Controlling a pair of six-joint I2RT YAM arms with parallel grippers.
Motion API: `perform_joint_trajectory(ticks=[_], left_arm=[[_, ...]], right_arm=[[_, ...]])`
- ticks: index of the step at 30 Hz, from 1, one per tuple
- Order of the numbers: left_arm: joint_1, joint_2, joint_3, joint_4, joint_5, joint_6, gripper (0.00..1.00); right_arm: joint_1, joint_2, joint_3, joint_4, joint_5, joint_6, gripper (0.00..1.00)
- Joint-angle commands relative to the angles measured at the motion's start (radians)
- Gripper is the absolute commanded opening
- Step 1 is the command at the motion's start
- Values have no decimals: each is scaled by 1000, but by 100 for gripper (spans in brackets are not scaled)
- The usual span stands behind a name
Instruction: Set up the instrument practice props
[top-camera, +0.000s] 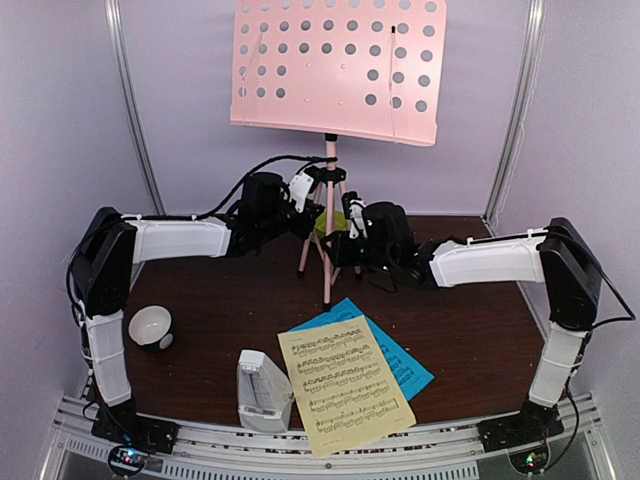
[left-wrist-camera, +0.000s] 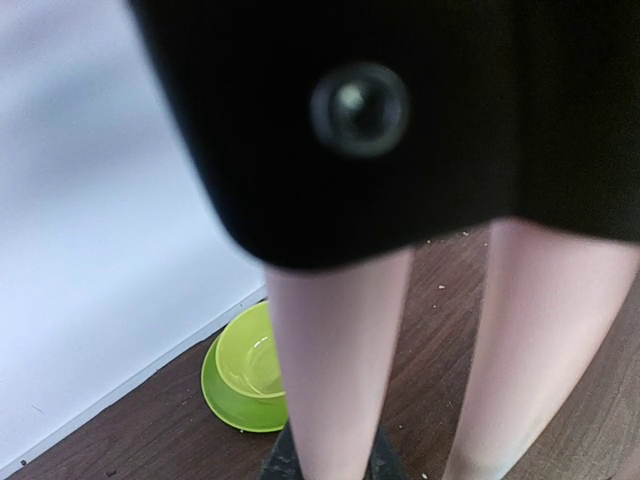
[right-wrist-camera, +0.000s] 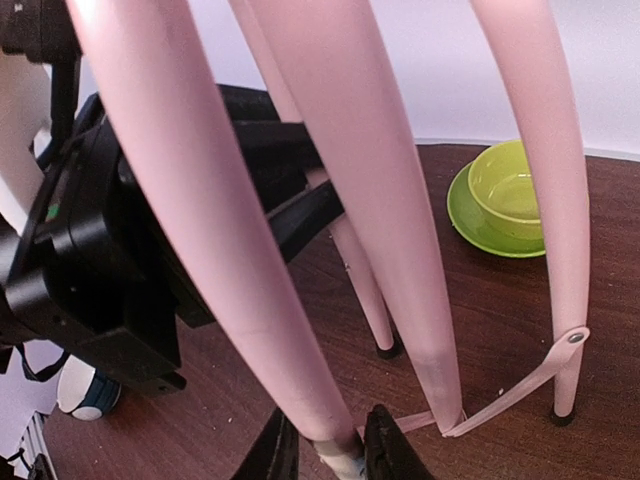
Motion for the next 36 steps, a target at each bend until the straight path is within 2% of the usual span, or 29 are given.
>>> perform_joint_trajectory(ticks=[1, 7, 19, 36], left_arm=[[2, -44, 14, -16, -12, -11, 0], [3, -48, 3, -9, -27, -14, 0], [2, -83, -79, 58, -45, -24, 0], [-75, -124, -214, 146, -149, 13, 0]], right_arm=[[3, -8, 53, -26, 18, -25, 15], [-7, -53, 44, -81, 32, -20, 0], [-45, -188, -3, -199, 24, -83, 0], [-165, -427, -281, -301, 28, -176, 0]])
